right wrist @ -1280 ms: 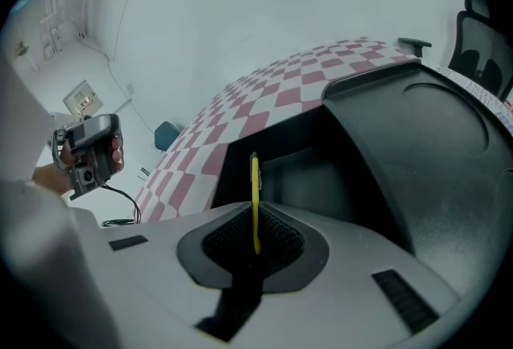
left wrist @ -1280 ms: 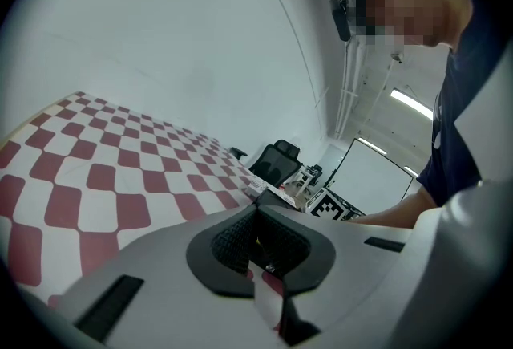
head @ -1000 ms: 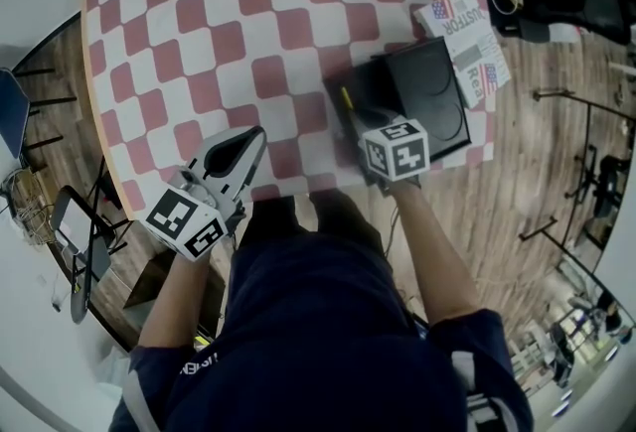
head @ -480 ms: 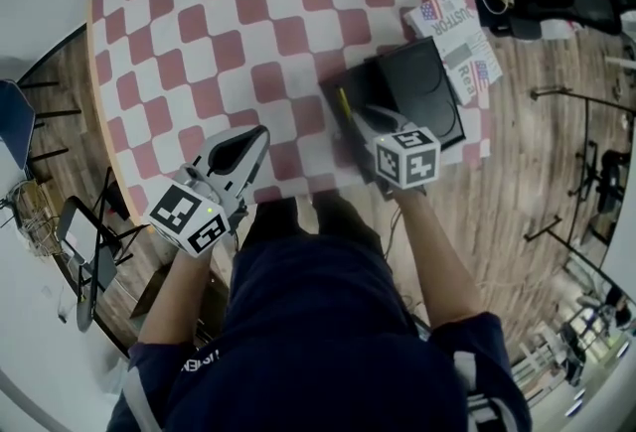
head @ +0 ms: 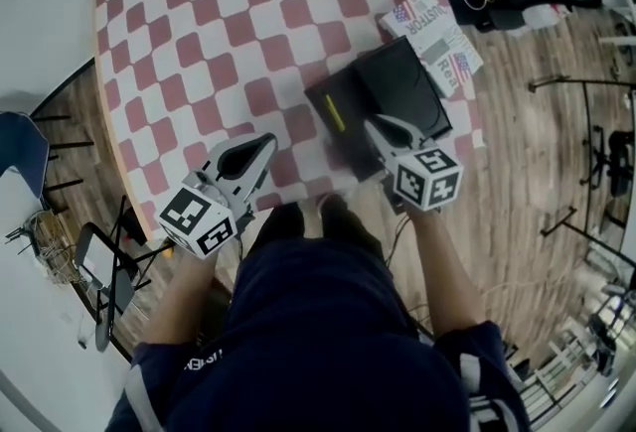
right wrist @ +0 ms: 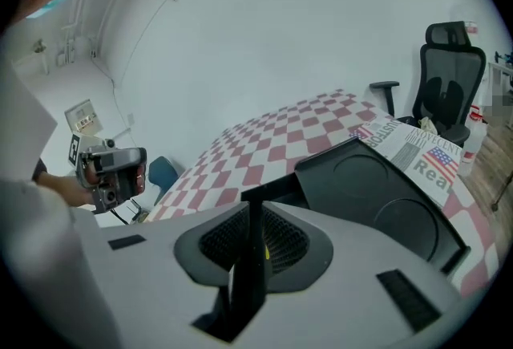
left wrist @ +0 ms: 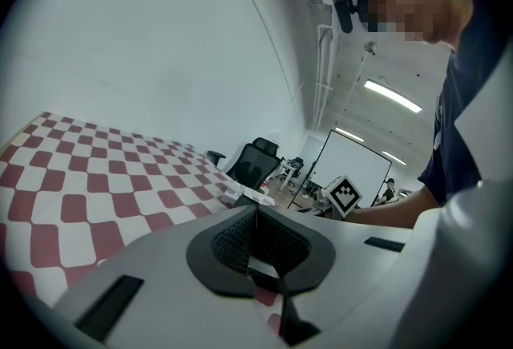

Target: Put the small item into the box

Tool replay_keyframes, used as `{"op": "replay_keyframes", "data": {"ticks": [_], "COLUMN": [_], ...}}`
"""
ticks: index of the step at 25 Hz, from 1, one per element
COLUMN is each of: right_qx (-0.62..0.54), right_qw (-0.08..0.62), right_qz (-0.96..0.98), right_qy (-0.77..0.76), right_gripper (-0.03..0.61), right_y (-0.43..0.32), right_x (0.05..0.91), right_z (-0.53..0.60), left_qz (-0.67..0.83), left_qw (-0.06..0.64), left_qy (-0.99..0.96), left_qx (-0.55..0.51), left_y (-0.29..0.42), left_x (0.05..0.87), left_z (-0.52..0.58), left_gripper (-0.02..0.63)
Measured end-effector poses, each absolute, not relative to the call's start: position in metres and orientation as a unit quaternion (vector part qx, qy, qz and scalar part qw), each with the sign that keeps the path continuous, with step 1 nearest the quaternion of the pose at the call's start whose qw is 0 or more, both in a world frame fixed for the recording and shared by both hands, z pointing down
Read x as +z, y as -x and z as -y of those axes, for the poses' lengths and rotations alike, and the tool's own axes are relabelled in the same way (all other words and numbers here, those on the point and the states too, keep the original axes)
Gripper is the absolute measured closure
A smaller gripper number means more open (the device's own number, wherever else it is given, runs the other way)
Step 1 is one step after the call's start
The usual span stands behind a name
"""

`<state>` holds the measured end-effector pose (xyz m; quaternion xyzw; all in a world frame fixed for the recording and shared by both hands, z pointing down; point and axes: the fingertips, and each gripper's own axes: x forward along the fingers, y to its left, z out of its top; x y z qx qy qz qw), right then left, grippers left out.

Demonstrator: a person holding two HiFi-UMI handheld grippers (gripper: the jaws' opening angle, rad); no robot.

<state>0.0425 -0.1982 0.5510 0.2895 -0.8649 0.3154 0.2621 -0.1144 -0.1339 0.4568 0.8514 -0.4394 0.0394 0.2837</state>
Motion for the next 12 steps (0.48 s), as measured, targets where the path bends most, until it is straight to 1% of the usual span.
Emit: {"op": "replay_keyframes", "data": {"ticks": [12], "right_qx": [0.312], "right_qw": [0.180], "right_qz": [0.873], "right_qy": [-0.329], "right_gripper": [0.534], "right_y": [-0.092], "right_x": [0.498], "right_z": [0.170], "left_qz": [0.381], "left_qw": [0.251], "left_qy": [-0.887], "left_qx": [0.066], "left_y": [0.068], "left_x": [0.430], "left_z": [0.131], "left_gripper": [0.581]}}
